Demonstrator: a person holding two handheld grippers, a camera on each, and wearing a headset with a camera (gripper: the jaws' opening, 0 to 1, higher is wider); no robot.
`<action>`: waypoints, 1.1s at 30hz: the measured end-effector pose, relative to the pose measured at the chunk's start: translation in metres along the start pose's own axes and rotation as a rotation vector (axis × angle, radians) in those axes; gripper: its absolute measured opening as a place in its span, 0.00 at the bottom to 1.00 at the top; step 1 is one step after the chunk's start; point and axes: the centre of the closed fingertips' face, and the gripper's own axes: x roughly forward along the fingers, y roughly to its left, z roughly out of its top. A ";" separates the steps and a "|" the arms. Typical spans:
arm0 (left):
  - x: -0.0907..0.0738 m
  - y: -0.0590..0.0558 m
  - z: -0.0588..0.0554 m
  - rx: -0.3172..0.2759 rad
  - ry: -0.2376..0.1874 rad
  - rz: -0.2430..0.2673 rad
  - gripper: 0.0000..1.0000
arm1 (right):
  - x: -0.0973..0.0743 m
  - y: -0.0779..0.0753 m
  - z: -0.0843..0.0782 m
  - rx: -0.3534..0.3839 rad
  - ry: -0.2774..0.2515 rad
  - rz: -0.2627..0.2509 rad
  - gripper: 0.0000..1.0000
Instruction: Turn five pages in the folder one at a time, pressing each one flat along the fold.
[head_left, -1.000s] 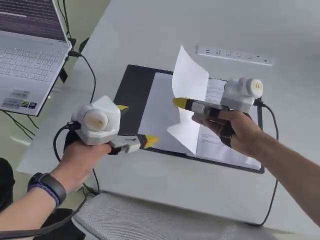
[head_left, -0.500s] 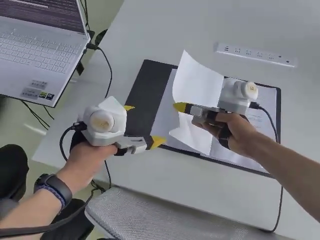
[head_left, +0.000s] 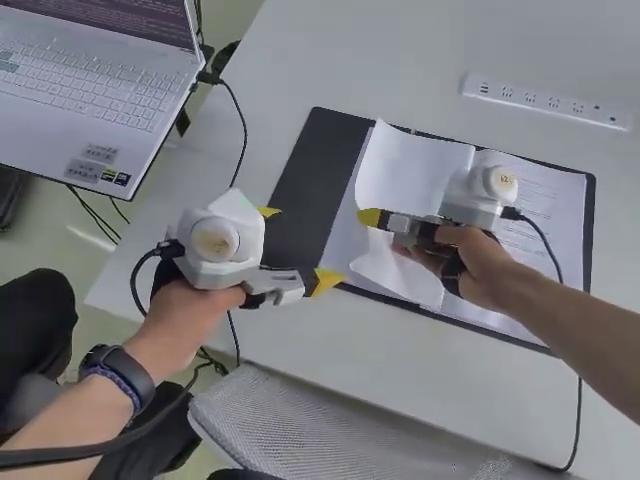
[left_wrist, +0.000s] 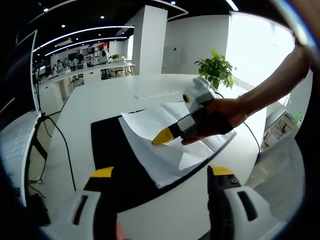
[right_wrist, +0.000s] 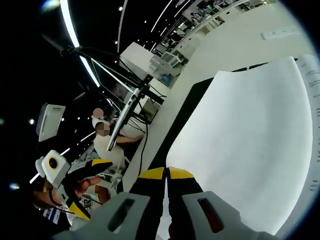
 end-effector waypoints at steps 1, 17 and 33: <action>0.001 -0.001 -0.004 0.002 0.010 -0.004 0.73 | 0.002 -0.007 0.000 0.008 0.001 -0.007 0.00; 0.019 -0.007 -0.011 -0.004 0.028 -0.025 0.72 | -0.003 -0.025 0.004 0.057 -0.037 -0.012 0.05; 0.033 -0.005 0.003 0.026 0.029 -0.032 0.64 | -0.042 -0.004 0.012 -0.070 -0.047 -0.021 0.23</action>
